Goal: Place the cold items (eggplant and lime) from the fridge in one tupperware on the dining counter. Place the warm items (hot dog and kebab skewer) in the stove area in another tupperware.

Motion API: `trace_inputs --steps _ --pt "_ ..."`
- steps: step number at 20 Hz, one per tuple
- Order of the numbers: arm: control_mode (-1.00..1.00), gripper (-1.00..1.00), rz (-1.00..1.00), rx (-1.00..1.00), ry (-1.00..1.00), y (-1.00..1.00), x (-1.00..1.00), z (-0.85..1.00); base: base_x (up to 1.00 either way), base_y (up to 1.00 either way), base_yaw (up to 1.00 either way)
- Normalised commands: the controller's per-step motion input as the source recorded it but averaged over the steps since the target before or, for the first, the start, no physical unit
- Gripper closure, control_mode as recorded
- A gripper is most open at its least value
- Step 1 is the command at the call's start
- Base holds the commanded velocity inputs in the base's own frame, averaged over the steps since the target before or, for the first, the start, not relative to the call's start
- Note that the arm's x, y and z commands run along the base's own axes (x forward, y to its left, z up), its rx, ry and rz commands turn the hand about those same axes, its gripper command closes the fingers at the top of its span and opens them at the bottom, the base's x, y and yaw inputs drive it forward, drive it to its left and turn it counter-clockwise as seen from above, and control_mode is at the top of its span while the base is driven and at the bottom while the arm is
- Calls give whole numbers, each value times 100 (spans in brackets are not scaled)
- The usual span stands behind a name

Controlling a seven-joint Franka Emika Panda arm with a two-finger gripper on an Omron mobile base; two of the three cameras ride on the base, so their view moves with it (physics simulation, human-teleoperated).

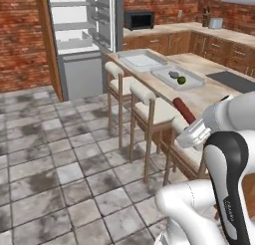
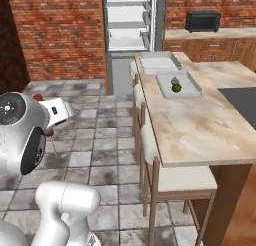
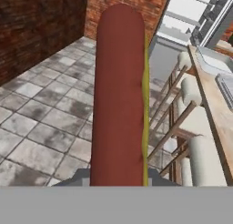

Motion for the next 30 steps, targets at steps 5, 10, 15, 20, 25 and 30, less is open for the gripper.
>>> trace_inputs --steps 5,10,15,20,25,30 --pt "100 100 0 0 0 0 0 0 69 81 -56" --pt "100 100 0 0 0 0 0 0 69 84 -54" --pt "100 100 0 0 0 0 0 0 68 88 -53" --pt "100 100 0 0 0 0 0 0 61 89 -53" --pt "100 100 0 0 0 0 0 0 45 94 -50" --pt "100 100 0 0 0 0 0 0 43 98 -47"
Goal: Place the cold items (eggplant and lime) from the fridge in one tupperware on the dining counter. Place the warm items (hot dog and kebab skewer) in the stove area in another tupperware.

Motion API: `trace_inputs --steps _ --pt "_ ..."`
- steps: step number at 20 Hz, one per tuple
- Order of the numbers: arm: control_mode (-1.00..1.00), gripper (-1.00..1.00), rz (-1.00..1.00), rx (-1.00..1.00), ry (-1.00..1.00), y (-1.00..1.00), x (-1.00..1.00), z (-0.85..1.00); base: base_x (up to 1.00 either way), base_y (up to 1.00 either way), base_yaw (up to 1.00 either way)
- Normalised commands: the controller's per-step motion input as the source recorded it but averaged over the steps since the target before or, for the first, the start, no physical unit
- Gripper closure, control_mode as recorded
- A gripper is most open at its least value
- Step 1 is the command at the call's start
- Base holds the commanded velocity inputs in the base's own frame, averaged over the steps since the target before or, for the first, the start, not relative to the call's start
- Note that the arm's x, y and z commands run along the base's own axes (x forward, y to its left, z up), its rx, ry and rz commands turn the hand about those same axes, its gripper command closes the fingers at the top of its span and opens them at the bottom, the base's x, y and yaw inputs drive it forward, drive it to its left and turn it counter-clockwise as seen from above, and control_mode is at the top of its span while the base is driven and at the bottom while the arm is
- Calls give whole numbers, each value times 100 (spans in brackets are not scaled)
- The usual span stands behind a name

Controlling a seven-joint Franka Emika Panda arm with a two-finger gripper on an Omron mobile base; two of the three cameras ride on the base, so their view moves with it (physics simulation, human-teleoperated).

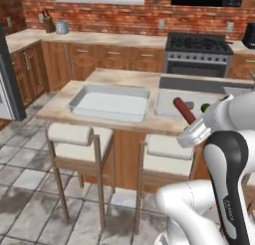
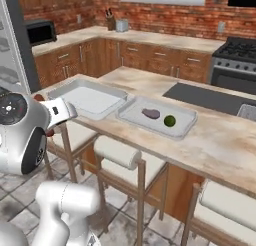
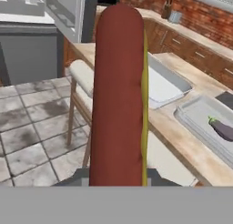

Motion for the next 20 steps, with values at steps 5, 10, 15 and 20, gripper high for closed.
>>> trace_inputs --steps 5,10,15,20 --pt "100 100 0 0 0 0 0 0 44 87 -48" --pt "100 100 0 0 0 0 0 0 45 61 -51" --pt "100 100 0 0 0 0 0 0 57 47 -50" --pt "100 100 0 0 0 0 0 0 59 60 -37"
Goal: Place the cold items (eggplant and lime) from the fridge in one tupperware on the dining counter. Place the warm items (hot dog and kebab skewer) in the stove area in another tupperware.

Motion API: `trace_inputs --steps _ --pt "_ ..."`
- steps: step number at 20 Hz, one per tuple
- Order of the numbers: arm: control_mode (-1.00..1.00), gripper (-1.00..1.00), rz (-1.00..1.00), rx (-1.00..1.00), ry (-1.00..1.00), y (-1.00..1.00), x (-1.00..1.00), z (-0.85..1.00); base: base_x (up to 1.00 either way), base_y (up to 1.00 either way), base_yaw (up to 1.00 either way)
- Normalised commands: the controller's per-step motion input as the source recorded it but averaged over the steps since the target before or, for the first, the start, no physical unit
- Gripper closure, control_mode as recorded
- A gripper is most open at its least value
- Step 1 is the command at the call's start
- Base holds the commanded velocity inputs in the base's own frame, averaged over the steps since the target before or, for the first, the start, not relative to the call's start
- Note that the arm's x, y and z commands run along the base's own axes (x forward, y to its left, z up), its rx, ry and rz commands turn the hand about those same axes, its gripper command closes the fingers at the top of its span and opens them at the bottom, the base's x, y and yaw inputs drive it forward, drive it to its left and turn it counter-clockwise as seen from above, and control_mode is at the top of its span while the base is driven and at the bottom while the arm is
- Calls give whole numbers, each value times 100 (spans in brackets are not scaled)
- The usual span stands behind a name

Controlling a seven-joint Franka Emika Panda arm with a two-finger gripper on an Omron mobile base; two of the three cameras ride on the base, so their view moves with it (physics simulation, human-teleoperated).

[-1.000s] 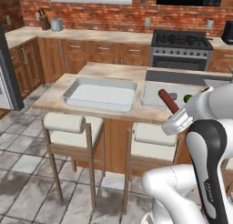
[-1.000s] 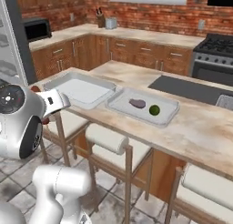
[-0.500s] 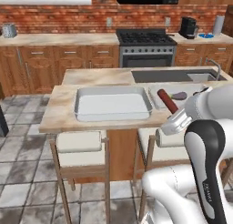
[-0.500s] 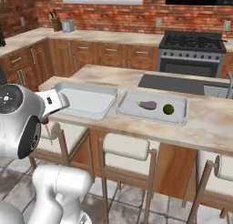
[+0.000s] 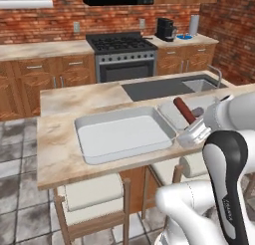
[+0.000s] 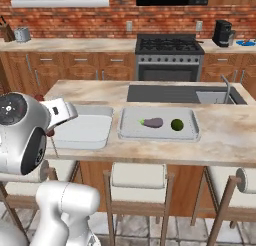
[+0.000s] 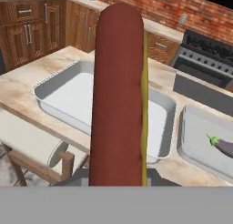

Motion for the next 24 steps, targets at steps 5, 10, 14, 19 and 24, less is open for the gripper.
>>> trace_inputs --steps 5,10,14,19,24 --pt "-100 100 -2 0 0 13 16 0 53 52 -15" --pt "-100 100 4 0 3 42 91 0 0 0 0" --pt "-100 100 25 -8 10 36 93 0 0 0 0" --pt "-100 100 40 -21 4 43 61 -16 0 0 0" --pt "-100 100 44 -27 0 29 21 -33 0 0 0"
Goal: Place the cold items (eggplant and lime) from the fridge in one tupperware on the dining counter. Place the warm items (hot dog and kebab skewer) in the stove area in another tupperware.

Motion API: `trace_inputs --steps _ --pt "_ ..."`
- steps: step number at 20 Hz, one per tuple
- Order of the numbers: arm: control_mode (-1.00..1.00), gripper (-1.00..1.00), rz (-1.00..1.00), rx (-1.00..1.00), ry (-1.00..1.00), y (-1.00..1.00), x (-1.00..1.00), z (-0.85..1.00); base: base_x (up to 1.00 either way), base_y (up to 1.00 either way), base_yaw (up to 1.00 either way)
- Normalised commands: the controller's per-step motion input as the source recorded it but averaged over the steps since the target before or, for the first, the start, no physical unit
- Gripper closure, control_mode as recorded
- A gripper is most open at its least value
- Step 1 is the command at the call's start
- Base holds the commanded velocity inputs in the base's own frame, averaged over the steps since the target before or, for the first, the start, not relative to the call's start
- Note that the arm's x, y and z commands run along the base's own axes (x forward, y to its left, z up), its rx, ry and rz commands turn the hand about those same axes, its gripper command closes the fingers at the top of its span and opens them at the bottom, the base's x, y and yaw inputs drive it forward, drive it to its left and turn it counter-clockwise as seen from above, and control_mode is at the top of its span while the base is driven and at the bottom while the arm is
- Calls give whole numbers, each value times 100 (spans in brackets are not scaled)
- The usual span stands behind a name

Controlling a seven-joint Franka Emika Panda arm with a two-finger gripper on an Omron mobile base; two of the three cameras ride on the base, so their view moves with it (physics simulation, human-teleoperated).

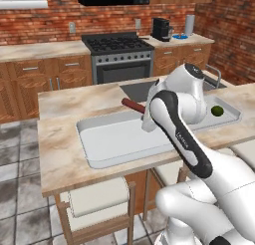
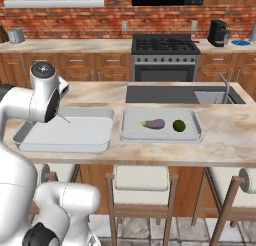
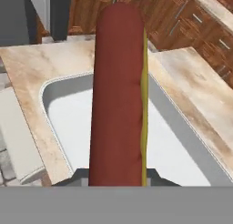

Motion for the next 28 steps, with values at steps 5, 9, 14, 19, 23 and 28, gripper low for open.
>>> trace_inputs --steps 5,9,14,19,23,28 --pt "-100 100 33 -26 0 14 9 -42 0 0 0" --pt "-100 100 13 -25 0 0 0 -26 0 0 0" --pt "-100 100 8 -15 -4 0 1 -24 0 0 0" --pt "-100 100 1 -10 0 0 23 -18 0 0 0" --pt "-100 100 1 -8 1 2 38 -18 0 0 0" --pt "-100 100 1 0 9 0 38 -22 0 0 0"
